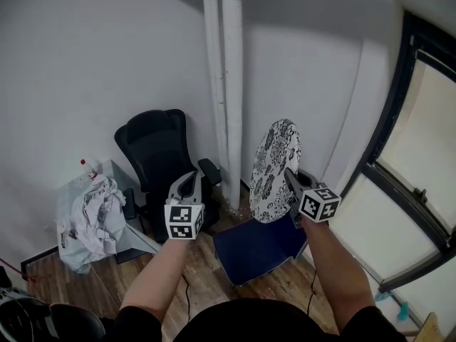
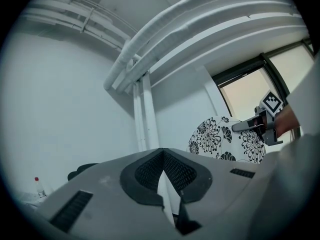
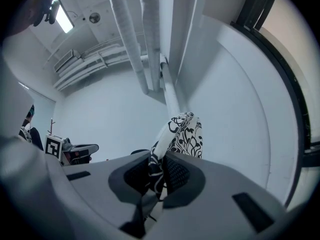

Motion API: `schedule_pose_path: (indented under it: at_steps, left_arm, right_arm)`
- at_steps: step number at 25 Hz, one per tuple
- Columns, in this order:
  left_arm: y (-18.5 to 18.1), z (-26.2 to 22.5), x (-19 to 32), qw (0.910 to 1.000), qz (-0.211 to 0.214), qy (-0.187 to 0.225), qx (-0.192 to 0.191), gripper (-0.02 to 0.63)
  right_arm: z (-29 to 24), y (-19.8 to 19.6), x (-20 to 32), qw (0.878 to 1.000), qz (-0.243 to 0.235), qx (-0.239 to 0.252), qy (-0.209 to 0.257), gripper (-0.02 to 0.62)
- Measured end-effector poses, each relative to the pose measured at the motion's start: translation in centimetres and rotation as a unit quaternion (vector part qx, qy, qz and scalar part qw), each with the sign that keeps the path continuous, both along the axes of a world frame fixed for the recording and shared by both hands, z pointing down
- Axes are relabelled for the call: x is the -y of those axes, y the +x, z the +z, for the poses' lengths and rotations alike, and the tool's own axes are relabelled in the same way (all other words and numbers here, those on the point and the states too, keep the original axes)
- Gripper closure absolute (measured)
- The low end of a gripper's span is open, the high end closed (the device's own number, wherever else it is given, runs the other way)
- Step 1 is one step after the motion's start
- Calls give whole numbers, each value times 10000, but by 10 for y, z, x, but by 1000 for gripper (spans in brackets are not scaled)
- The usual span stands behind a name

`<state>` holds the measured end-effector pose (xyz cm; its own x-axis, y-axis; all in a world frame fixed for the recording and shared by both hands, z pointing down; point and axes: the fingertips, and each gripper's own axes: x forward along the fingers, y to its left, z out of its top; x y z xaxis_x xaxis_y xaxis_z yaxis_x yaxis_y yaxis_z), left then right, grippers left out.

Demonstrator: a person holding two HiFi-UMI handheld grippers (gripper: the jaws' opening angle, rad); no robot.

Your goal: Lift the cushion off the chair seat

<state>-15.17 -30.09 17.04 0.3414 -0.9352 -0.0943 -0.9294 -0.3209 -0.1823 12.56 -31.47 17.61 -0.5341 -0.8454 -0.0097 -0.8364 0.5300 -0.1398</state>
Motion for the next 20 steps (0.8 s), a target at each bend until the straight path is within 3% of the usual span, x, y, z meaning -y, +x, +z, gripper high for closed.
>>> schedule_pose_path:
  at_steps: [20]
  left_arm:
    - [-19, 7, 10, 9998, 13, -134, -146, 601]
  right_arm:
    - [0, -27, 14, 9999, -128, 75, -31, 558]
